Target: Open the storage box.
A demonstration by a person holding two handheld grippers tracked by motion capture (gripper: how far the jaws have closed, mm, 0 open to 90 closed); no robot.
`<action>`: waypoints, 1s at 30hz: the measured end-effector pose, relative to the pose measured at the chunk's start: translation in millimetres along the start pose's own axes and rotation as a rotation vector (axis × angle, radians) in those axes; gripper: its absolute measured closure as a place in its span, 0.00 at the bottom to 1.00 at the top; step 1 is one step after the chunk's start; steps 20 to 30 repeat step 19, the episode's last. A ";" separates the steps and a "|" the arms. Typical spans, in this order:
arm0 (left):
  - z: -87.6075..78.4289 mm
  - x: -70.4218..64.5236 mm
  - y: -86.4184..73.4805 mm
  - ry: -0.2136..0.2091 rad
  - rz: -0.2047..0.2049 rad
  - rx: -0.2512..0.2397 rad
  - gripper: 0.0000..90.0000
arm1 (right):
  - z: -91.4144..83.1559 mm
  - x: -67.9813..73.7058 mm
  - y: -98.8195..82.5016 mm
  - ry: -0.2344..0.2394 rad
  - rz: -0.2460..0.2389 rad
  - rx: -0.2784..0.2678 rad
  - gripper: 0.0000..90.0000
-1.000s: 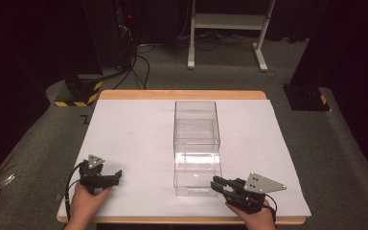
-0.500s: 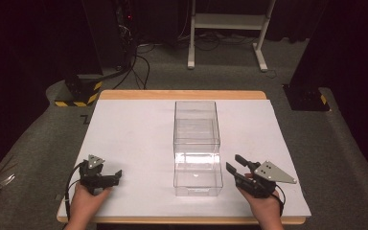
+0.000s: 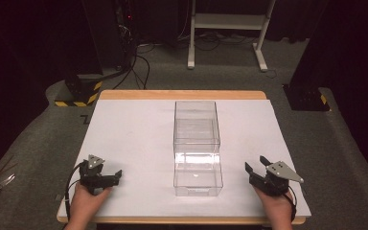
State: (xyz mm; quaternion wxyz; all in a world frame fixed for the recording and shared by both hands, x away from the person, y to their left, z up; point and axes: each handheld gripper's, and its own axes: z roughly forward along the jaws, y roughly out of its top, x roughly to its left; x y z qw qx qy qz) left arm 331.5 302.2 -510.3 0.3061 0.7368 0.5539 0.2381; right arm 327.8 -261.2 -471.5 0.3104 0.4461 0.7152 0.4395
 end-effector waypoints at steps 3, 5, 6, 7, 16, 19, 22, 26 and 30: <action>-0.1 0.3 0.1 0.001 0.003 0.001 0.03 | 5.4 -8.7 -10.3 -0.061 0.020 0.077 0.37; 0.1 -0.1 0.0 0.000 -0.002 -0.002 0.03 | 6.5 -10.1 -12.2 -0.067 0.018 0.091 0.36; 0.1 -0.2 -0.1 0.001 -0.002 -0.003 0.03 | 10.9 -12.5 -17.5 -0.086 0.014 0.141 0.34; 0.1 -0.2 -0.1 0.001 -0.002 -0.003 0.03 | 12.5 -13.5 -19.3 -0.089 0.004 0.152 0.33; 0.0 -0.1 -0.1 0.001 0.000 -0.002 0.03 | 22.0 -18.1 -22.1 -0.077 0.032 0.246 0.30; 0.1 -0.2 -0.1 0.001 -0.002 -0.003 0.03 | 20.9 -18.5 -22.4 -0.069 0.032 0.233 0.29; 0.1 -0.2 -0.1 0.001 -0.002 -0.003 0.03 | 20.9 -18.5 -22.4 -0.069 0.032 0.233 0.29; 0.1 -0.2 -0.1 0.001 -0.002 -0.003 0.03 | 20.9 -18.5 -22.4 -0.069 0.032 0.233 0.29; 0.1 -0.2 -0.1 0.001 -0.002 -0.003 0.03 | 20.9 -18.5 -22.4 -0.069 0.032 0.233 0.29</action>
